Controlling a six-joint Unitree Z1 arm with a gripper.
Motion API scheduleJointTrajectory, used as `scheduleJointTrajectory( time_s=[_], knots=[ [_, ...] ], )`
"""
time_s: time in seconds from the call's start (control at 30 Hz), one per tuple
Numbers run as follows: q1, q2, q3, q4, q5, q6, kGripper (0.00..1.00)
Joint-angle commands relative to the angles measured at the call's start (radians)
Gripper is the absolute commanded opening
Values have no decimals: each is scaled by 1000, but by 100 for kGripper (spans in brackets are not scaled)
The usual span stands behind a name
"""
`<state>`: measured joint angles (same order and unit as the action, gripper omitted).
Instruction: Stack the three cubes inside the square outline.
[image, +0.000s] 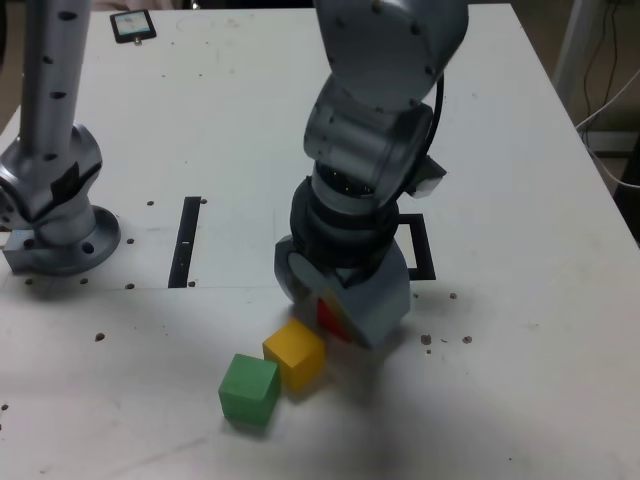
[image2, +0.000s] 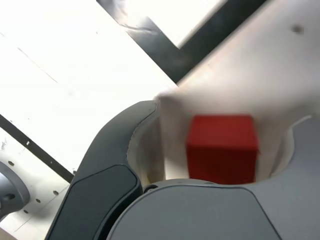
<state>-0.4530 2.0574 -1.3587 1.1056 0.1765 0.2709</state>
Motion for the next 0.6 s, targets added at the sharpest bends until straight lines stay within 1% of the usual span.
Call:
scheduleJointTrajectory(
  time_s=[0.0, 0.23, 0.43, 0.57],
  knots=[
    [9, 1, 5, -3, 8, -8, 77],
    [18, -6, 4, 16, 18, -42, 55],
    [16, -12, 0, 27, 11, -56, 45],
    [14, -18, 1, 30, 11, -59, 33]
  ],
)
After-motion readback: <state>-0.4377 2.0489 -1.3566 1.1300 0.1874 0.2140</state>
